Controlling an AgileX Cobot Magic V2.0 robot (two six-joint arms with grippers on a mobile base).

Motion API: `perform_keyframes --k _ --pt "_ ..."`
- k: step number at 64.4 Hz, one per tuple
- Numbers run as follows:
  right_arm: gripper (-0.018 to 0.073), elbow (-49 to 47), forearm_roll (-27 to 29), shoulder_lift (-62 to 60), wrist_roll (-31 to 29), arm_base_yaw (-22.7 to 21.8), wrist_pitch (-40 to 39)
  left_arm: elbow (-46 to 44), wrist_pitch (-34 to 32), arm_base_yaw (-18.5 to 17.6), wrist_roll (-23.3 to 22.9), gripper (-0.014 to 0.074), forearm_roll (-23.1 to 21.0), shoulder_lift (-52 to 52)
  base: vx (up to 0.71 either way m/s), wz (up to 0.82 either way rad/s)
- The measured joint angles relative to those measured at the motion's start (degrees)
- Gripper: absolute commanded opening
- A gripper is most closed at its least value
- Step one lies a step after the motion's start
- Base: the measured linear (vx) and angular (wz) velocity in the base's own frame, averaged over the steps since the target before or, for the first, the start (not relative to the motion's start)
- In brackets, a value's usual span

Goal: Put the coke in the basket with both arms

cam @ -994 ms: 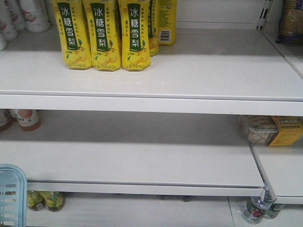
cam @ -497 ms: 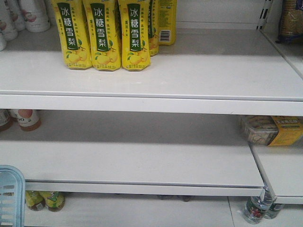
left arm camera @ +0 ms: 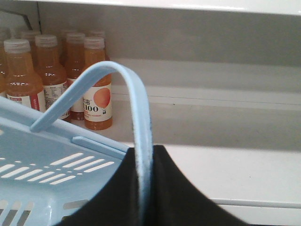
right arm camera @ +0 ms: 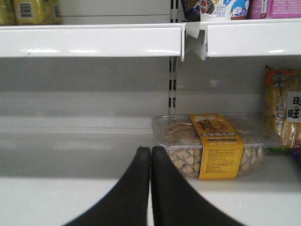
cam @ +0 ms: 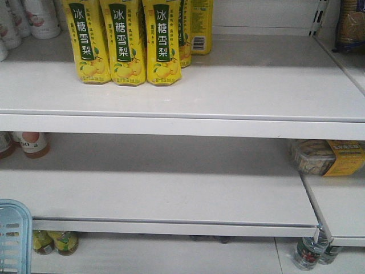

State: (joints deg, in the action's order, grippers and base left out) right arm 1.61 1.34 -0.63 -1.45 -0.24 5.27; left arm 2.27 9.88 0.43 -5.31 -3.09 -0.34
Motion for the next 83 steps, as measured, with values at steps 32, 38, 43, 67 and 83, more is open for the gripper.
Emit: perform_keyframes --k 32,38,43,67,83 --pt "-0.001 0.0 0.45 0.0 -1.38 0.0 0.0 0.0 0.0 0.0 0.0 -0.0006 0.0 0.0 0.0 0.0" --pt "-0.001 0.0 0.45 0.0 -1.38 0.0 0.0 0.0 0.0 0.0 0.0 -0.0006 0.0 0.0 0.0 0.0" --pt "-0.001 0.0 0.45 0.0 -1.38 0.0 0.0 0.0 0.0 0.0 0.0 -0.0006 0.0 0.0 0.0 0.0" --pt "-0.001 0.0 0.45 0.0 -1.38 0.0 0.0 0.0 0.0 0.0 0.0 -0.0006 0.0 0.0 0.0 0.0" --pt "-0.001 0.0 0.45 0.0 -1.38 0.0 0.0 0.0 0.0 0.0 0.0 -0.0006 0.0 0.0 0.0 0.0"
